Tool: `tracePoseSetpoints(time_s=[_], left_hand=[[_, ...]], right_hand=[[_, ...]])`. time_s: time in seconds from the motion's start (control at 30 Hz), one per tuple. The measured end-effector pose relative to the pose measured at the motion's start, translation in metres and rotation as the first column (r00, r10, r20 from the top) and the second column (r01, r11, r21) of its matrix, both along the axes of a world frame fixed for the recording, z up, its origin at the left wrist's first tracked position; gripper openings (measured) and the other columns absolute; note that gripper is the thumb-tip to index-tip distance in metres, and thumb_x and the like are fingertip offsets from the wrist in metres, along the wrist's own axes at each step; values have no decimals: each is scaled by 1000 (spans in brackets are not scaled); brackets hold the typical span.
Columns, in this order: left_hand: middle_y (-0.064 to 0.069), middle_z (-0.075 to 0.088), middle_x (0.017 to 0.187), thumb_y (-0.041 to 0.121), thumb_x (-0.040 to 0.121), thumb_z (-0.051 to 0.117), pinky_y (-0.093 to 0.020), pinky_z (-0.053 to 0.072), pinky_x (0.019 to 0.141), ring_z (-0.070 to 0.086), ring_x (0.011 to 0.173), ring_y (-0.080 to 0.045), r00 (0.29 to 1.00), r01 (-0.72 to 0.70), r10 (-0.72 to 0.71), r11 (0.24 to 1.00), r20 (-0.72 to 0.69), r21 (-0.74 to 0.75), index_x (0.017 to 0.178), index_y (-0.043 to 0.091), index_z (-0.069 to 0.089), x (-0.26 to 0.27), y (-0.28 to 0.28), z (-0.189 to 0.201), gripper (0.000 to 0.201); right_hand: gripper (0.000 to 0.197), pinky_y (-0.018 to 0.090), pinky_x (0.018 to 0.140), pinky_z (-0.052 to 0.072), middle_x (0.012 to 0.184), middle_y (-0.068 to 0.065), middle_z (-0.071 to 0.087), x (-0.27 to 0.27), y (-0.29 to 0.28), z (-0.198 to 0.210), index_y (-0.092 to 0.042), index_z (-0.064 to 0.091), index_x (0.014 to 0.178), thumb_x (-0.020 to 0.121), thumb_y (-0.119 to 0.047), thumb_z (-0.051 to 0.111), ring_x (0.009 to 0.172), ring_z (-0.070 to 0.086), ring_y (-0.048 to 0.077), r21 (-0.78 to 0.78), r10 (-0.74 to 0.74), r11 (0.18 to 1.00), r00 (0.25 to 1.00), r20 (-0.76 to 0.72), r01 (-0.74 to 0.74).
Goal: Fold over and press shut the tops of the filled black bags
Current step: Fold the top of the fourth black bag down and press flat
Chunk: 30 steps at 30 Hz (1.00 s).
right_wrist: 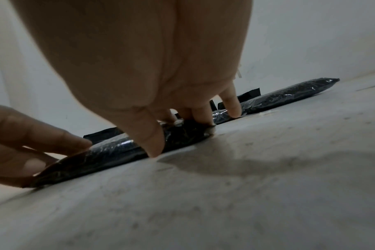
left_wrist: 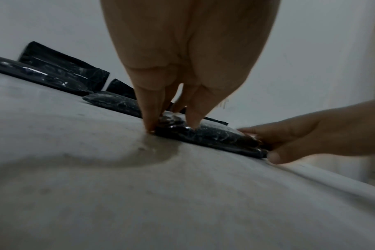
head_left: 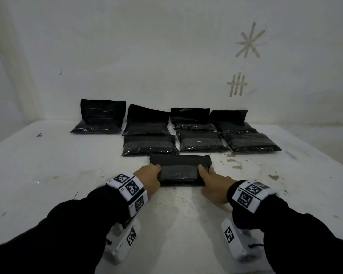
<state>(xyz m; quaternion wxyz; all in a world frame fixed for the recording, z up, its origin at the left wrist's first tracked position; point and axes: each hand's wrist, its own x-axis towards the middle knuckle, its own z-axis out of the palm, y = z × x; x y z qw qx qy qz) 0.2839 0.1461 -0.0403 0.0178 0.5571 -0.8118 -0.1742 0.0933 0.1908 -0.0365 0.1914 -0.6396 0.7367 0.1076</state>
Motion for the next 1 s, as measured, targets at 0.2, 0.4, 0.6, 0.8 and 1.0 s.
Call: tracePoseSetpoints(time_s=[0.2, 0.4, 0.6, 0.8, 1.0], left_hand=[[-16, -23, 154, 51, 91, 49, -38, 14, 119, 1, 147, -27, 989, -1, -18, 992, 148, 127, 148, 4, -15, -12, 22, -6, 98], [-10, -29, 153, 53, 86, 57, -44, 16, 118, -2, 146, -33, 994, 16, -26, 996, 109, 87, 148, 13, -20, -14, 19, -14, 106], [-9, -22, 156, 76, 78, 42, -52, 5, 116, -13, 143, -40, 944, 37, -43, 999, 328, 27, 150, 17, -13, -24, 20, -18, 108], [-16, -13, 157, 82, 74, 39, -46, 1, 119, -8, 146, -29, 923, 118, -76, 989, 377, -89, 149, 3, -8, -33, 20, -16, 119], [-14, -16, 157, 78, 74, 45, -45, 4, 119, -11, 146, -31, 952, 113, -109, 994, 285, 4, 150, 14, -13, -33, 20, -16, 115]], right_hand=[[70, 51, 116, 15, 156, 15, -19, 10, 2, 1, -29, -12, 150, 98, -33, 35, 145, 7, 34, 4, 22, 1000, 987, -158, -22], [79, 44, 119, 6, 157, 12, -16, 19, 0, -5, -15, -18, 149, 96, -30, 39, 147, -8, 26, -84, 83, 992, 990, -116, -93], [73, 56, 115, 0, 155, 14, -23, 26, -2, -4, -22, -12, 151, 96, -40, 34, 145, -17, 30, -22, 134, 989, 944, -302, -147], [78, 44, 120, 5, 158, 14, -12, 28, -3, -6, -7, -13, 149, 96, -24, 40, 147, -7, 26, -102, 191, 973, 968, -162, -209], [83, 47, 119, 3, 157, 14, -18, 29, -5, -8, -18, -10, 151, 94, -30, 48, 146, -12, 29, -73, 217, 969, 951, -219, -238]])
